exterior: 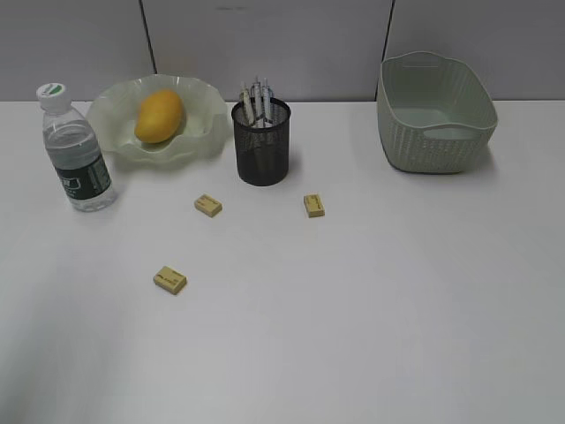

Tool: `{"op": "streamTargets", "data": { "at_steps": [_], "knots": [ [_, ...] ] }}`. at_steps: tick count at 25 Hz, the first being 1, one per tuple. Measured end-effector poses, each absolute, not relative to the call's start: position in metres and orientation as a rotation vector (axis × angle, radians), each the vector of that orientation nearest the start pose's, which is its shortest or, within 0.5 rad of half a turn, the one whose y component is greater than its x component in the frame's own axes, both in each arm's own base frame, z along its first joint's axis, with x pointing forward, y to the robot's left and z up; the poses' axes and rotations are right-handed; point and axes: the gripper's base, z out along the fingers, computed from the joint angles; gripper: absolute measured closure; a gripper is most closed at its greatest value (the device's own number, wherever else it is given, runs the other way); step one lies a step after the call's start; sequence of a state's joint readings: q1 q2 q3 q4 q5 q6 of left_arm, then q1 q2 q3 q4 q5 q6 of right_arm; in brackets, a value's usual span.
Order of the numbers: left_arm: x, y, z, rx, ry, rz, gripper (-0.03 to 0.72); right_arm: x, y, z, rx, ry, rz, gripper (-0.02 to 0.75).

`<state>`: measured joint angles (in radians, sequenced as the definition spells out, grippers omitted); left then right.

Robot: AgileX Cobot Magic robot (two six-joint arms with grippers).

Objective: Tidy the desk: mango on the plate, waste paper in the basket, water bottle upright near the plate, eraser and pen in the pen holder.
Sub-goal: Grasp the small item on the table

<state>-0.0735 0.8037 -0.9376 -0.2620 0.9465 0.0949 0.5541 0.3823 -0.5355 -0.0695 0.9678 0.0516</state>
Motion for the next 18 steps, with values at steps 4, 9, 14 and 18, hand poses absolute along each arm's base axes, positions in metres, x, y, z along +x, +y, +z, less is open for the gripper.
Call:
{"op": "streamTargets", "data": {
  "at_steps": [4,9,14,18],
  "knots": [
    [0.171,-0.038,0.362,0.14,2.388,-0.391,0.135,0.053,0.026,0.285,-0.589,2.229,0.225,0.247],
    [0.193,-0.064,0.345,0.277,2.485,-0.442,0.117,0.053,0.026,0.285,-0.589,2.229,0.225,0.247],
    [0.207,-0.098,0.318,0.524,2.581,-0.386,0.116,0.053,0.026,0.285,-0.589,2.229,0.225,0.247],
    [0.222,-0.12,0.286,0.643,2.69,-0.348,0.115,0.053,0.026,0.285,-0.589,2.229,0.225,0.247]
  ]
}}
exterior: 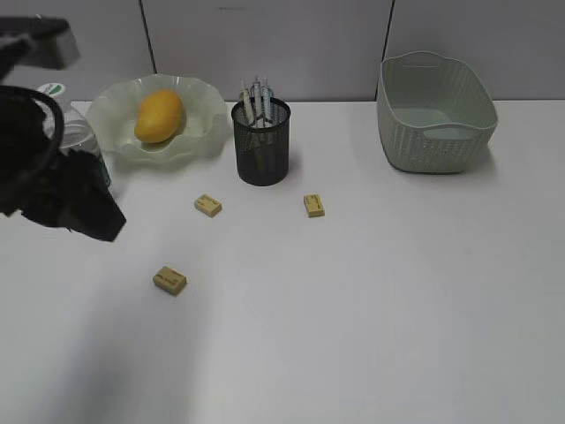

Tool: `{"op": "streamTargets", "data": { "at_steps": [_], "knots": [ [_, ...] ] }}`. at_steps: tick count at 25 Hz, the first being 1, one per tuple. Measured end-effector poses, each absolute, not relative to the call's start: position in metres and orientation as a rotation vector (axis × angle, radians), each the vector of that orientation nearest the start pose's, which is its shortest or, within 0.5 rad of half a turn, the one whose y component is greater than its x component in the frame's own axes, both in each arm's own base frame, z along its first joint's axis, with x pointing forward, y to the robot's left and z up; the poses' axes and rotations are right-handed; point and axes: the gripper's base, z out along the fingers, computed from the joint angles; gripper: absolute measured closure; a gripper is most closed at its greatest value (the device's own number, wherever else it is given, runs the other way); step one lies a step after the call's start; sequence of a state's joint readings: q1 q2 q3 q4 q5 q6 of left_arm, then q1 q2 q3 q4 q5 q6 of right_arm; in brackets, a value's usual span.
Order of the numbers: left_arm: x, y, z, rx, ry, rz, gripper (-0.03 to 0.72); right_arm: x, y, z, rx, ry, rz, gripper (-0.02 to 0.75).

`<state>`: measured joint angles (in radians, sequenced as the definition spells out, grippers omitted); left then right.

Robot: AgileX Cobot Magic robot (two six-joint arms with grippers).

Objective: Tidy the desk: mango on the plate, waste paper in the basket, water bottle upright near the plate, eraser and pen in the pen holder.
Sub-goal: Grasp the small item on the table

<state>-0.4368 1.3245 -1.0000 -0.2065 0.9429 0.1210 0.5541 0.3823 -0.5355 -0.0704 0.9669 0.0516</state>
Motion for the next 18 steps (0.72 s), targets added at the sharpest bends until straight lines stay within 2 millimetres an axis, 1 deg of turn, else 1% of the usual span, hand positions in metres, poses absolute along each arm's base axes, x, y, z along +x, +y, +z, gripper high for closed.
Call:
{"op": "streamTargets", "data": {
  "at_steps": [2,7,15,18],
  "knots": [
    [0.231,-0.127,0.269,0.662,2.755,-0.334,0.115,0.053,0.026,0.285,-0.589,2.229,0.225,0.247],
    [0.253,-0.138,0.241,0.658,2.861,-0.31,0.115,0.053,0.026,0.285,-0.589,2.229,0.225,0.247],
    [0.288,-0.155,0.213,0.61,2.952,-0.292,0.115,0.053,0.026,0.285,-0.589,2.229,0.225,0.247],
    [0.297,-0.16,0.202,0.647,2.973,-0.199,0.115,0.053,0.026,0.285,-0.588,2.229,0.225,0.247]
  ]
}}
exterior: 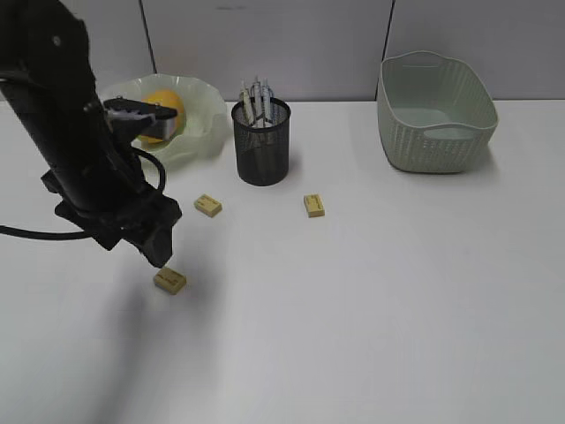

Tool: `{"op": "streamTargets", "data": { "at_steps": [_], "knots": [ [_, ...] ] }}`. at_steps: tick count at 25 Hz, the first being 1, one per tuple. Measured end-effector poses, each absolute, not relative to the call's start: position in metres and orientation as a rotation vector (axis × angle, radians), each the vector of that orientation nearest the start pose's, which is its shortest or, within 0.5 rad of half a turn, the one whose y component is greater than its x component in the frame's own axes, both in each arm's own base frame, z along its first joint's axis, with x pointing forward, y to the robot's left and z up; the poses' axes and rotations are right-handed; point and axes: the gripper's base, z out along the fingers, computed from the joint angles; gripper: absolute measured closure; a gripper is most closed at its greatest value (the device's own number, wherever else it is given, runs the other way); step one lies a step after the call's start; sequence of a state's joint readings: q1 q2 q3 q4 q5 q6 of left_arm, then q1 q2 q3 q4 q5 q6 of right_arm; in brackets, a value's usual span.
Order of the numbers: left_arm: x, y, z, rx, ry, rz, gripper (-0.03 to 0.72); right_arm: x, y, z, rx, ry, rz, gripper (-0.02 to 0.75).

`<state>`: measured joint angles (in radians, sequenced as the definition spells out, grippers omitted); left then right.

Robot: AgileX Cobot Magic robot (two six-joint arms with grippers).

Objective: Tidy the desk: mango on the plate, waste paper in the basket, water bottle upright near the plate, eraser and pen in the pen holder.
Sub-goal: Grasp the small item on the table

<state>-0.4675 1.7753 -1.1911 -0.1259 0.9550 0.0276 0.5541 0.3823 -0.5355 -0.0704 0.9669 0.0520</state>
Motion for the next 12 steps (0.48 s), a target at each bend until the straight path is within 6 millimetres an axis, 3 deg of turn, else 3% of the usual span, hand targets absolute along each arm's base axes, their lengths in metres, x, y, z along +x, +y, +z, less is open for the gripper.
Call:
{"op": "streamTargets", "data": {
  "at_steps": [5,12],
  "knots": [
    [0.297,-0.173,0.176,0.776,3.0,-0.019,0.115,0.053,0.026,0.285,-0.588,2.229,0.225,0.247],
    [0.304,-0.18,0.152,0.753,3.013,-0.009,0.115,0.053,0.026,0.285,-0.587,2.229,0.226,0.247]
  ]
}}
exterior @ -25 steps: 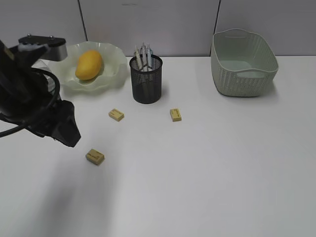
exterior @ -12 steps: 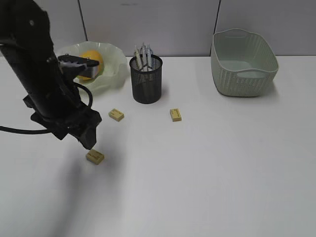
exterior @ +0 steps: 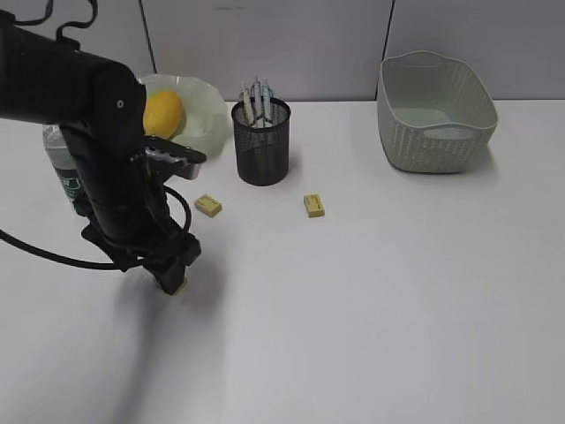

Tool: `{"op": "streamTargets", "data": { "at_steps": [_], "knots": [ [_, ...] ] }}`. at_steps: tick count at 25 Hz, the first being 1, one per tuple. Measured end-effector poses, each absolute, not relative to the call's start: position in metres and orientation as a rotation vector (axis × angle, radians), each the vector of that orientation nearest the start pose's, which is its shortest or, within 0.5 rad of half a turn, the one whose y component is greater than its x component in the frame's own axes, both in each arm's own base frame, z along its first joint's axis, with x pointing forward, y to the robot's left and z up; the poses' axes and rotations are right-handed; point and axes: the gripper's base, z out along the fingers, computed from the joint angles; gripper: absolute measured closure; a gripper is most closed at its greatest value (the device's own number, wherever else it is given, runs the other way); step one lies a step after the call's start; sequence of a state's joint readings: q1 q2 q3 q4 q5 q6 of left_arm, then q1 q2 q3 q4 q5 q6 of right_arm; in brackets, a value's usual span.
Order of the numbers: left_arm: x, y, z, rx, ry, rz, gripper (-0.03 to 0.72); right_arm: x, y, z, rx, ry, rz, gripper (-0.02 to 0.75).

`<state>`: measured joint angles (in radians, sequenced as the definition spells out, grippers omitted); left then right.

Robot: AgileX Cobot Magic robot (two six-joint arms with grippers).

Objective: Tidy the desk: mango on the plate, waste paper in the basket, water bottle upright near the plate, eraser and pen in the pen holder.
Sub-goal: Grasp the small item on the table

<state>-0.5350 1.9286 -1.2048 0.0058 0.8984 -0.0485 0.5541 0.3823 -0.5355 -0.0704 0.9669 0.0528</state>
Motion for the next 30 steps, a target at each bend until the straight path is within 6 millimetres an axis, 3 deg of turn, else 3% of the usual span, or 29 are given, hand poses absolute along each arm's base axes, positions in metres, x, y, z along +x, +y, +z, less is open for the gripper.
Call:
{"op": "streamTargets", "data": {
  "at_steps": [6,13,23,27,30],
  "knots": [
    [0.311,-0.184,0.138,0.748,2.977,-0.02,0.115,0.053,0.026,0.285,-0.587,2.228,0.226,0.247],
    [0.316,-0.187,0.138,0.731,2.92,-0.047,0.143,0.053,0.026,0.285,-0.587,2.228,0.226,0.247],
    [0.317,-0.187,0.118,0.744,2.968,-0.023,0.165,0.053,0.026,0.285,-0.587,2.227,0.226,0.247],
    [0.318,-0.186,0.118,0.76,2.961,-0.006,0.267,0.053,0.026,0.285,-0.587,2.227,0.226,0.247],
    [0.318,-0.186,0.118,0.761,2.958,-0.003,0.388,0.053,0.026,0.285,-0.587,2.227,0.226,0.247]
  ]
}}
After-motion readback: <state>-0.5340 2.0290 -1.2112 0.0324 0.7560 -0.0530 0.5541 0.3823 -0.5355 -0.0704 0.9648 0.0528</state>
